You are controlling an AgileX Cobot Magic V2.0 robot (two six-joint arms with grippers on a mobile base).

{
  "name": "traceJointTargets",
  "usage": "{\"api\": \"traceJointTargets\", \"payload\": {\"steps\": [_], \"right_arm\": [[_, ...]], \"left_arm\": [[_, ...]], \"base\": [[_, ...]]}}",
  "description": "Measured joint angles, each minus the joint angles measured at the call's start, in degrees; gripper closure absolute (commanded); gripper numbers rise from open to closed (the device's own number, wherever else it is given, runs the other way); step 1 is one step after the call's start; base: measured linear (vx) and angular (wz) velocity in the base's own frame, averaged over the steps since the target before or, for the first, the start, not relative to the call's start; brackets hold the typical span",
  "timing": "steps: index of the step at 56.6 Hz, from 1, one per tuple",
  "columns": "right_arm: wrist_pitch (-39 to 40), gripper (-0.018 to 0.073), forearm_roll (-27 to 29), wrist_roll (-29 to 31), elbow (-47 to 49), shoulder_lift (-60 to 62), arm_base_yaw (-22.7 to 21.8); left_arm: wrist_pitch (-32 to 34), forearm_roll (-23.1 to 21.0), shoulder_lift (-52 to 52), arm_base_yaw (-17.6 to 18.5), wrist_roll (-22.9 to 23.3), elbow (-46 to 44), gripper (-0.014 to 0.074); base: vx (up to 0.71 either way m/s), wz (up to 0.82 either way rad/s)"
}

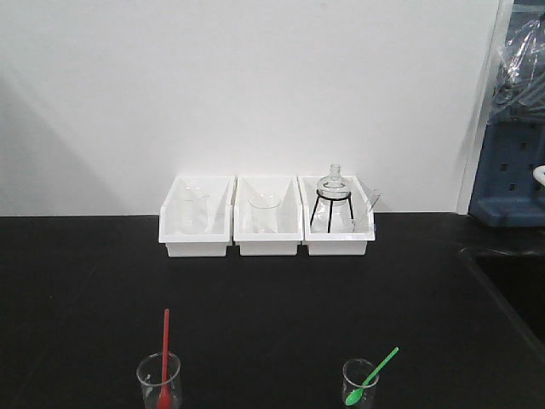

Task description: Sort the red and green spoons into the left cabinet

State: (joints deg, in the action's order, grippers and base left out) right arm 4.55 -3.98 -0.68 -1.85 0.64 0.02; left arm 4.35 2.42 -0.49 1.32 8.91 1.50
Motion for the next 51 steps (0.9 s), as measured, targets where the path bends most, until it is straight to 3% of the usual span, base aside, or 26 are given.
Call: {"api": "traceJointTargets", "payload": {"steps": [10, 17, 36, 51], "right_arm": [[3.6, 0.0566, 0.0, -0.5, 0.0, 0.0, 0.0], [3.2, 0.0565, 0.0, -0.5, 0.7, 0.0, 0.0], [-9.8, 0.056, 0.0, -0.5, 11.2, -6.2, 0.0], [-11.4, 0.0555, 0.0, -0.5, 11.6, -18.2, 0.0]], "left_arm": [[5.5, -0.1, 0.0, 0.0, 0.0, -0.1, 0.0603], [5.8, -0.1, 0.0, 0.0, 0.0, -2.8, 0.0603], [-2.6, 3.4, 2.7, 0.0, -0.1, -12.2, 0.0603], [-5.1, 4.4, 12.5, 0.0, -0.1, -12.1, 0.0602]], "base": [[0.0, 0.0], [0.0, 0.0], [0.0, 0.0], [0.0, 0.0]]}}
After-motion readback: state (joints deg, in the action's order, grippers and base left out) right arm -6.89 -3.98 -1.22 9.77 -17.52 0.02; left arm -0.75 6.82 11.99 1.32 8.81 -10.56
